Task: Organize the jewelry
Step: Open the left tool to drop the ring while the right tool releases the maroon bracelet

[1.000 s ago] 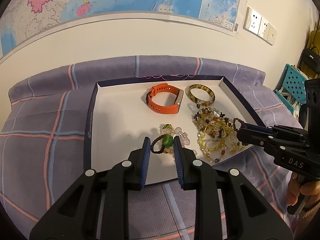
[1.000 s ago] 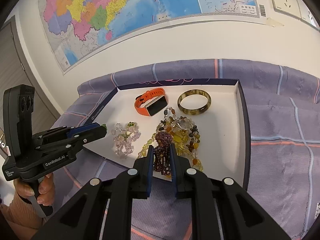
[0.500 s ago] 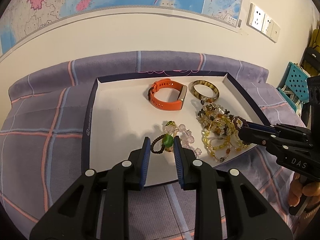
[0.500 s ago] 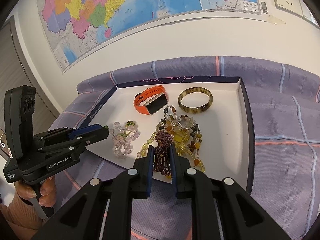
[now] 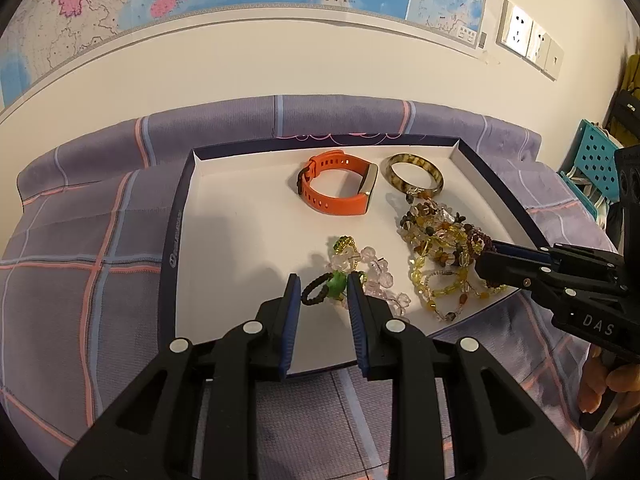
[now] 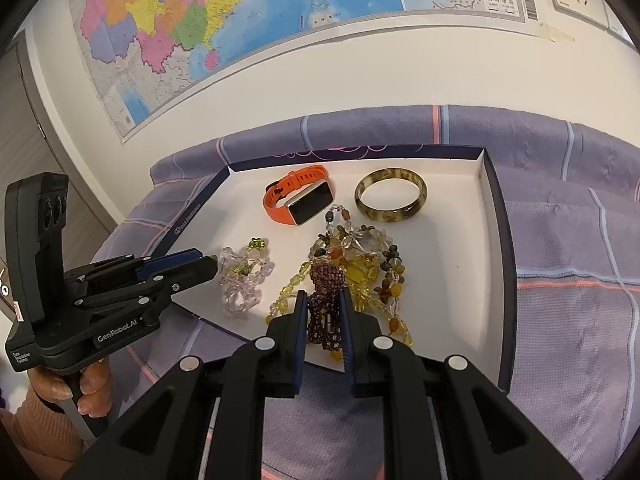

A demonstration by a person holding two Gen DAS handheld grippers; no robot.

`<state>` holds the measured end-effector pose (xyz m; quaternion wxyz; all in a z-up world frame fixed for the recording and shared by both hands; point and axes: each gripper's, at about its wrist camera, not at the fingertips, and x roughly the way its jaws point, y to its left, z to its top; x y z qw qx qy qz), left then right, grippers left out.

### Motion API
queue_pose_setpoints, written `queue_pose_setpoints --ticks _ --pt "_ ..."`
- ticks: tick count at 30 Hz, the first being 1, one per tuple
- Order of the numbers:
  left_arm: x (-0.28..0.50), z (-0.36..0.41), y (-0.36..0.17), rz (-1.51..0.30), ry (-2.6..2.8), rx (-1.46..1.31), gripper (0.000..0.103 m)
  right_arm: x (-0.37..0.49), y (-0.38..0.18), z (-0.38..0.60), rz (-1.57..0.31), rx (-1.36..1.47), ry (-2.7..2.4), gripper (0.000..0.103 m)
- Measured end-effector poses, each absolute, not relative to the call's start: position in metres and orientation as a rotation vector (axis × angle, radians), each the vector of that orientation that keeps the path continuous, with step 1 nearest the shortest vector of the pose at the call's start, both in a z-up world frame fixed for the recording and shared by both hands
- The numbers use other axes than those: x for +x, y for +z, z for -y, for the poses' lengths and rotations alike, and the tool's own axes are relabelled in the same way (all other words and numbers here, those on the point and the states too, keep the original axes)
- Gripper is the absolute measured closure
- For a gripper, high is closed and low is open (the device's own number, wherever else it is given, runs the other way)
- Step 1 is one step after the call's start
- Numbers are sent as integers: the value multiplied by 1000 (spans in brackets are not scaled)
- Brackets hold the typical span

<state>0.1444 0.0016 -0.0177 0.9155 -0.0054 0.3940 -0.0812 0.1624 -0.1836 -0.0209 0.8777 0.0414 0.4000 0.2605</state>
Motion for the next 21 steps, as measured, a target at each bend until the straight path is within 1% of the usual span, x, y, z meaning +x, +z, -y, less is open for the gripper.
queue_pose_setpoints --ticks 9,10,12,14,16,18,20,21 --pt "145 -1 -21 -821 -166 -10 78 165 -22 184 -842 87 535 87" --pt "145 -1 -21 -820 -164 -9 76 165 -22 184 -841 85 532 87" --pt "144 -1 -21 -818 -162 -9 74 164 -22 184 -839 84 527 87" --pt "143 -2 -21 -817 -159 -11 69 163 -22 184 -836 82 526 87" --pt "141 -2 -20 -812 -159 -11 67 162 -22 185 -833 82 522 82" --pt "139 -3 -19 -806 -159 -15 63 161 -21 185 -830 79 520 80" --pt "138 -5 -18 -802 -159 -20 57 159 -21 186 -825 75 515 77" --pt "137 -5 -17 -799 -162 -23 57 157 -20 187 -822 74 514 75"
